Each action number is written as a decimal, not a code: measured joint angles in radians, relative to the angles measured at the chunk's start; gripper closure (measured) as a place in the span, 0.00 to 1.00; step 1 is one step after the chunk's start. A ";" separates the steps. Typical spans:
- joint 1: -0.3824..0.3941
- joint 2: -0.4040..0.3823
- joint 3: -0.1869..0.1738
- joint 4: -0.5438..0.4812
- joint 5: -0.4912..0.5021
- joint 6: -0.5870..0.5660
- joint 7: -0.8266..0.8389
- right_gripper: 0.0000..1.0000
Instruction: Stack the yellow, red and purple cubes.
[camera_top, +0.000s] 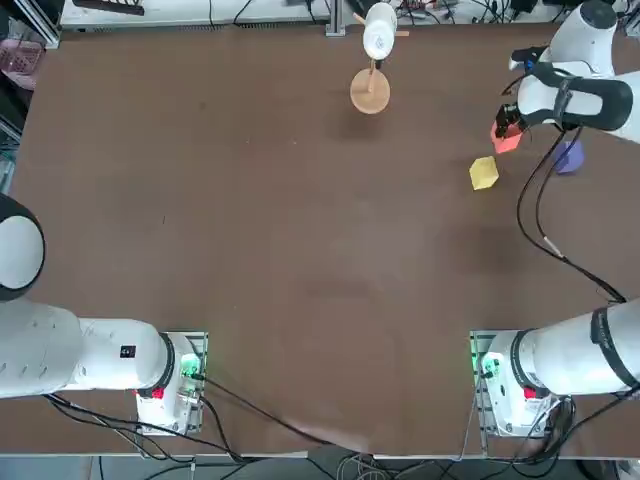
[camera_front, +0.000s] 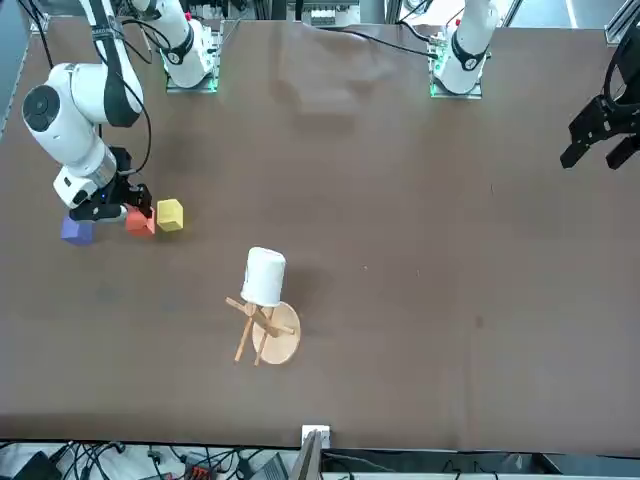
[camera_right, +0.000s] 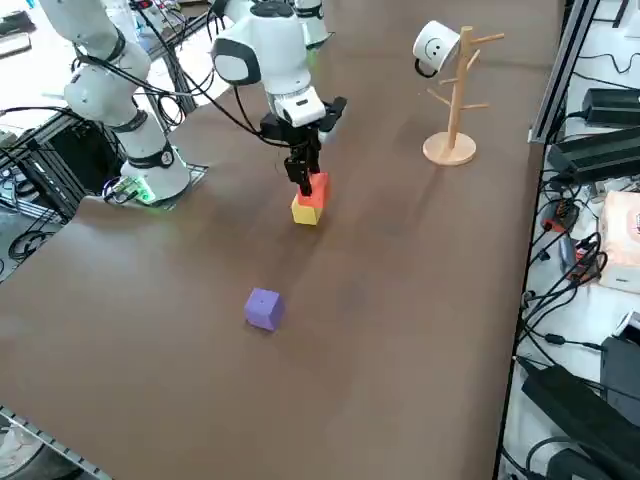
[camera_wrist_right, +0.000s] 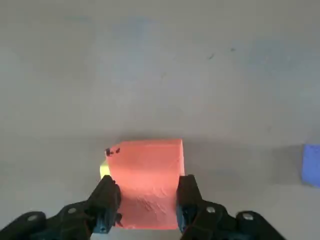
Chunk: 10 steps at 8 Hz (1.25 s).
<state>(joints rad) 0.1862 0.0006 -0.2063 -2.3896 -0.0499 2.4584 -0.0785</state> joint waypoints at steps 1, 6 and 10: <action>0.000 -0.022 0.004 -0.030 0.000 0.000 0.000 0.41; 0.002 -0.067 0.009 -0.125 0.000 0.050 -0.010 0.42; 0.003 -0.067 0.010 -0.137 0.000 0.069 -0.012 0.42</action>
<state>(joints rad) 0.1889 -0.0662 -0.1964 -2.5264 -0.0495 2.5276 -0.0905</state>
